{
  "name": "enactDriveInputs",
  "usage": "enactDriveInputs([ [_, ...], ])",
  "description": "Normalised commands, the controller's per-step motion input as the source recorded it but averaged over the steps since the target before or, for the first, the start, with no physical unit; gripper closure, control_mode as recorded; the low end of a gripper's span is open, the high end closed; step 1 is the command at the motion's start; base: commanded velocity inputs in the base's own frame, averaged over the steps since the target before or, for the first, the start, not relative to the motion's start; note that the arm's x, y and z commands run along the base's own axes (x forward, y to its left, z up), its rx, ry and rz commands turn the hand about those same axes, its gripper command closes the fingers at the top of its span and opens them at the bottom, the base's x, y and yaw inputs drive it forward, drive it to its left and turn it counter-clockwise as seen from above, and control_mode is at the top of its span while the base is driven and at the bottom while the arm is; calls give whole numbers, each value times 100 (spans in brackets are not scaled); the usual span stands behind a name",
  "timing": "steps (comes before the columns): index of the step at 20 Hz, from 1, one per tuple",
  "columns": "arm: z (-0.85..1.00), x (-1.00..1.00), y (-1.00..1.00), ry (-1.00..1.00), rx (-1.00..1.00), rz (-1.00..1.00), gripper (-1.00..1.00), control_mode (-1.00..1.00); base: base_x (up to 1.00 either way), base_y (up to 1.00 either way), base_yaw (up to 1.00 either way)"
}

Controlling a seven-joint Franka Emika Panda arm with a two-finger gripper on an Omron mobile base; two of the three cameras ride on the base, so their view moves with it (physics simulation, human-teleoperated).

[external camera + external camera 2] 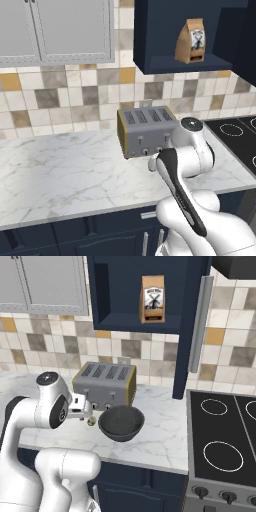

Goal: Pick the egg and butter from the fridge and place them by the bowl for mixing.

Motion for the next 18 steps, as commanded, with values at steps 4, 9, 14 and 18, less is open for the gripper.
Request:
enactDriveInputs([
  [4,0,-4,1,0,0,0,-100,100,0,0,0],
  [9,0,0,0,0,0,0,-100,100,-15,3,4],
  [14,0,0,0,0,0,0,-100,100,-53,6,54],
  [18,0,0,0,0,0,0,-100,100,-13,0,98],
])
